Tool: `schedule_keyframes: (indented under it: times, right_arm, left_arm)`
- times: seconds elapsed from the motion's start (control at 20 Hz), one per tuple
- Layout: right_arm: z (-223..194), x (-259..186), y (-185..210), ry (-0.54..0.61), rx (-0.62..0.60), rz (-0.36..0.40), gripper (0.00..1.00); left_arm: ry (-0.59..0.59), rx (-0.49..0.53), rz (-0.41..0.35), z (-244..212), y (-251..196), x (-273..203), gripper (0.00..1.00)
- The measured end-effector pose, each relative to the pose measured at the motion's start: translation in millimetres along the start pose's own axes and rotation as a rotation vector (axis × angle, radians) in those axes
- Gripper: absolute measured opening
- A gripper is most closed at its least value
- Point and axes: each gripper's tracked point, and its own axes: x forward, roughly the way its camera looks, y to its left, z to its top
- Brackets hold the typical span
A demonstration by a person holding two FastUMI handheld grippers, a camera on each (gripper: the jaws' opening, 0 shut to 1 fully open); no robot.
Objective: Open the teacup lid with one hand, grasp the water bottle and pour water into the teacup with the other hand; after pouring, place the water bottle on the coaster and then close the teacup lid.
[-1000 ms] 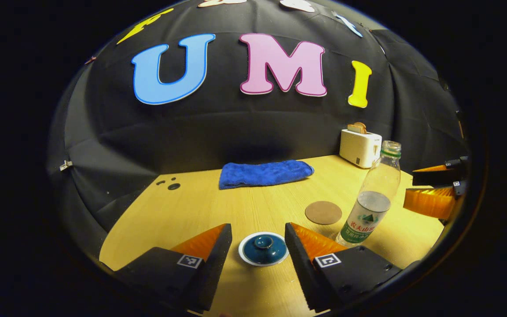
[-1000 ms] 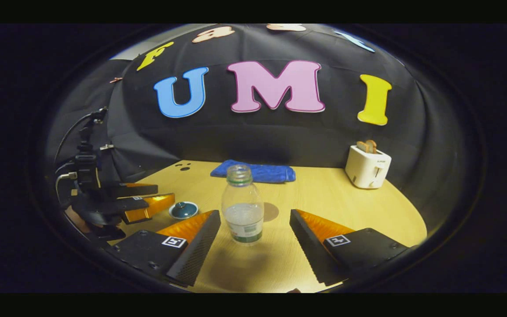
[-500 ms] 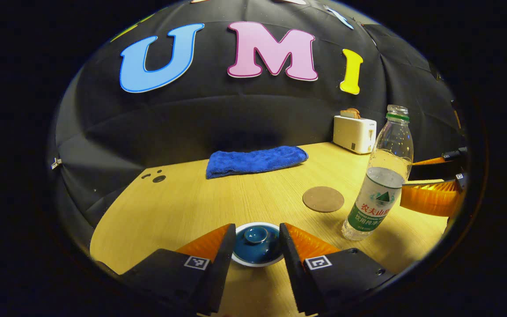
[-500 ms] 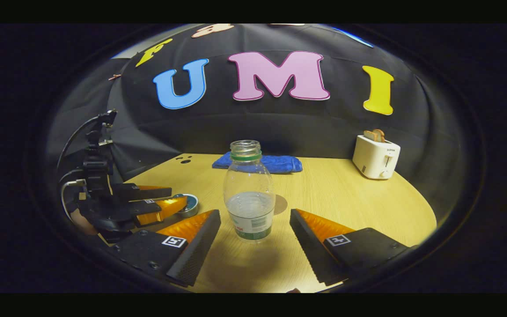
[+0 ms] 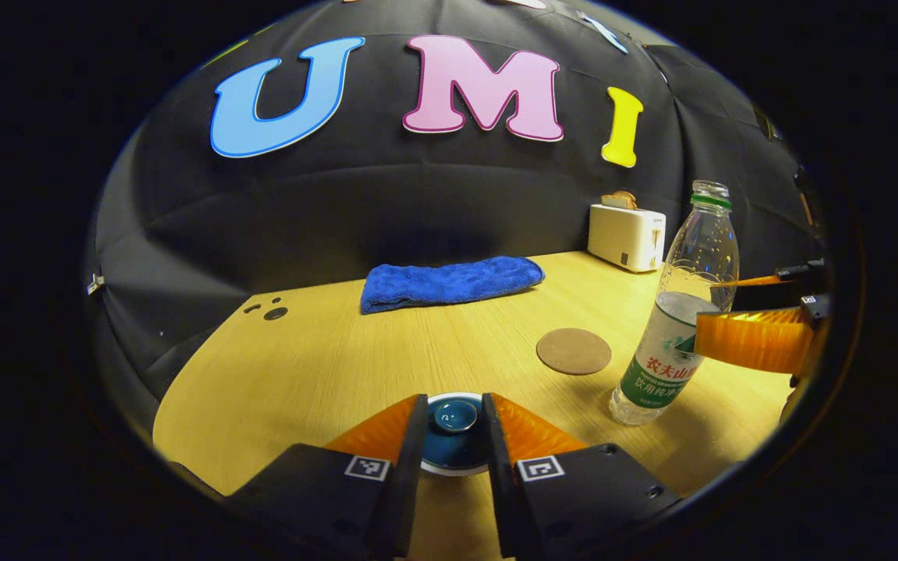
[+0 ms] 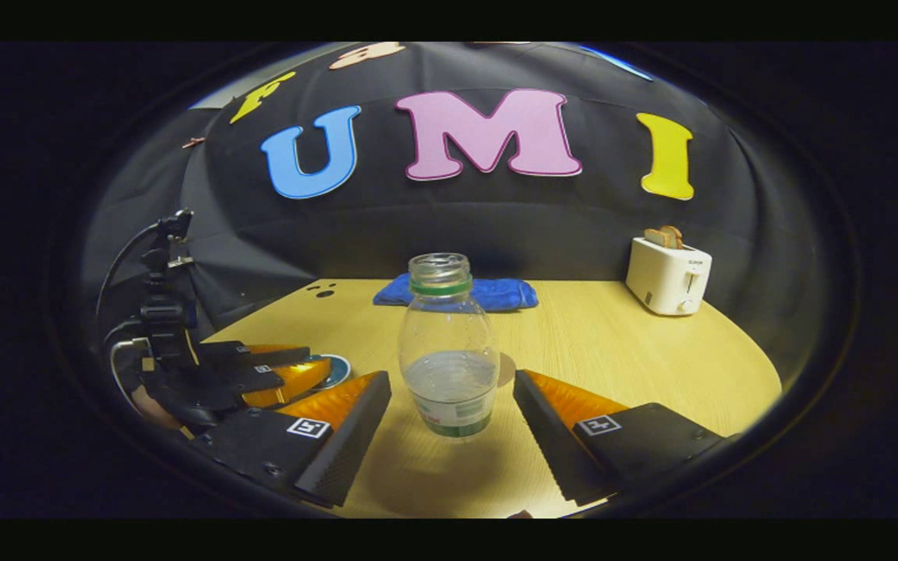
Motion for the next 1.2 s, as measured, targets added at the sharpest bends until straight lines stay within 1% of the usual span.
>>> schedule_keyframes:
  times: [0.05, 0.1, 0.25, 0.3, 0.35, 0.4, 0.45, 0.55, 0.6, 0.65, 0.7, 0.8, 0.85, 0.9, 1.15, 1.2]
  right_arm:
    - [0.4, 0.6, -0.9, -0.004, 0.002, -0.003, 0.99]
    - [1.7, 1.1, -1.7, -0.01, 0.002, -0.006, 0.99]
    - [2.4, 5.3, -4.2, -0.022, -0.005, -0.013, 0.99]
    - [1.2, 7.2, -5.8, -0.022, -0.006, -0.018, 0.99]
    - [1.5, 8.7, -6.4, -0.024, -0.006, -0.021, 0.99]
    - [2.1, 10.2, -6.3, -0.028, -0.006, -0.023, 0.94]
    - [2.5, 12.0, -6.0, -0.032, -0.006, -0.024, 0.99]
    - [2.1, 15.6, -5.4, -0.034, -0.002, -0.03, 0.99]
    - [1.9, 17.3, -4.8, -0.035, 0.008, -0.031, 0.94]
    - [1.7, 18.7, -3.8, -0.038, 0.02, -0.034, 0.99]
    - [0.5, 20.9, -3.4, -0.04, 0.03, -0.04, 0.99]
    - [-2.2, 26.6, -2.2, -0.039, 0.041, -0.05, 0.99]
    - [-3.7, 29.6, -1.3, -0.038, 0.043, -0.055, 0.94]
    - [-4.6, 33.3, -1.8, -0.039, 0.041, -0.064, 0.99]
    - [-7.1, 48.2, -2.3, -0.044, 0.042, -0.094, 0.99]
    - [-6.6, 50.6, -3.5, -0.048, 0.043, -0.104, 0.94]
  left_arm:
    - [0.001, 0.002, 0.0, -1.4, -1.1, -0.1, 0.46]
    - [-0.001, 0.007, 0.002, -0.5, -1.2, 0.2, 0.36]
    - [-0.005, 0.012, 0.007, 0.1, -1.4, 0.3, 0.34]
    - [-0.008, 0.014, 0.008, 1.7, -1.6, -0.2, 0.29]
    - [-0.01, 0.012, 0.009, 1.8, -1.2, -0.2, 0.31]
    - [-0.012, 0.008, 0.013, 2.1, -0.9, -1.5, 0.29]
    - [-0.017, 0.002, 0.014, 3.4, -1.1, -2.5, 0.28]
    - [-0.032, -0.013, 0.022, 9.0, 0.4, -6.9, 0.27]
    - [-0.043, -0.021, 0.028, 13.2, 1.9, -9.9, 0.27]
    - [-0.052, -0.03, 0.037, 15.6, 4.4, -13.3, 0.23]
    - [-0.056, -0.038, 0.041, 17.4, 5.9, -16.1, 0.27]
    - [-0.06, -0.04, 0.056, 18.4, 10.7, -20.0, 0.27]
    - [-0.057, -0.041, 0.06, 16.4, 13.4, -22.1, 0.27]
    - [-0.055, -0.044, 0.066, 15.9, 15.8, -24.0, 0.27]
    - [-0.045, -0.05, 0.088, 7.9, 26.0, -29.1, 0.27]
    - [-0.045, -0.051, 0.088, 7.8, 26.7, -29.7, 0.27]
